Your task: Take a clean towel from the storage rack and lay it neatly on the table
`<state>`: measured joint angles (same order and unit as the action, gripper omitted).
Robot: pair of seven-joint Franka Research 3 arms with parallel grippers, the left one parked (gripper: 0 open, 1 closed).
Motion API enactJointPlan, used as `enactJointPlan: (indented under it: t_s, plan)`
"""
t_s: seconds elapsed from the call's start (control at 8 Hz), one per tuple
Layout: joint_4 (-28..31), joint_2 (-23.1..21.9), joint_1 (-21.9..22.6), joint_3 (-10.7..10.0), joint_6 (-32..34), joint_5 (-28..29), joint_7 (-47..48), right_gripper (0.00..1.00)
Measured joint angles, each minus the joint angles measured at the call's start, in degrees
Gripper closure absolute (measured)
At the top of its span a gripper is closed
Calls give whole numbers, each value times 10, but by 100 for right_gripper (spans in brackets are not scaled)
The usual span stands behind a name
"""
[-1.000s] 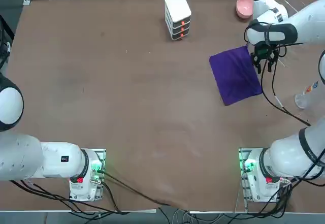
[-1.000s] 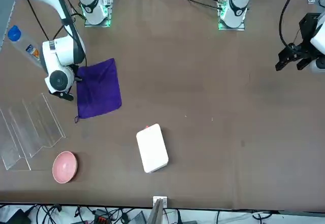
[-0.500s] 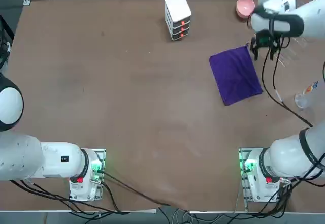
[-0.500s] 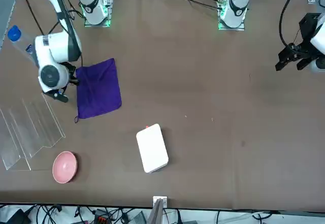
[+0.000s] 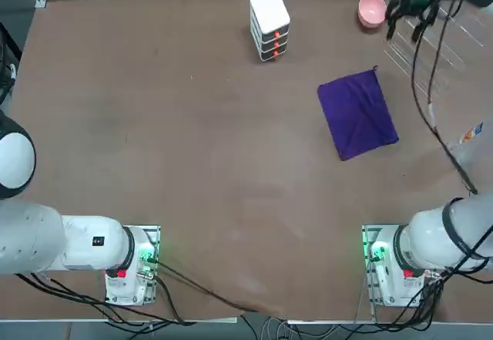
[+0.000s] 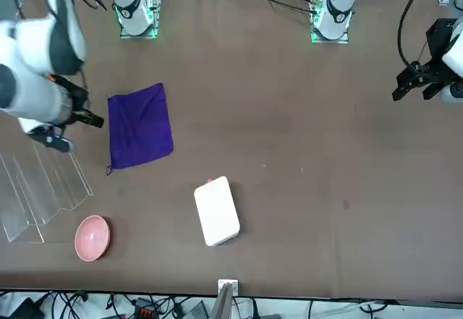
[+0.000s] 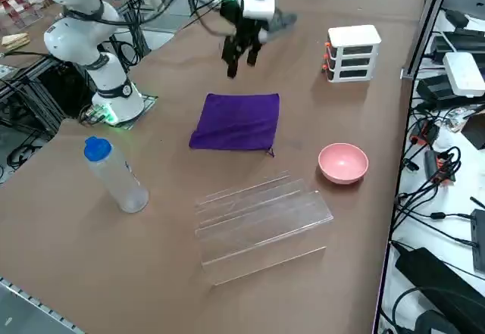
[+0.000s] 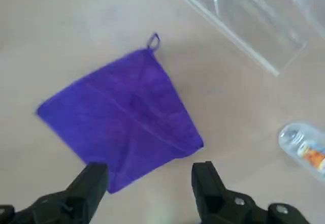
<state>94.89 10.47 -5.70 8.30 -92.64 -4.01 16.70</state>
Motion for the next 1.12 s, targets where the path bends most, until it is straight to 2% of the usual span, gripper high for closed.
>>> enactJointPlan:
  t_s: [0.25, 0.5, 0.62, 0.75, 1.0, 1.12]
  plan:
    - [-91, -3, -13, -1, 52, 18, -75, 0]
    - [-123, -36, -3, -5, 62, 19, -114, 0]
    - [-103, -68, 23, -29, 66, 19, -119, 0]
    - [-58, -105, 52, -58, 53, 19, -121, 0]
    - [16, -156, 65, -73, 20, 19, -121, 0]
    - [29, -164, 65, -76, 14, 19, -122, 0]
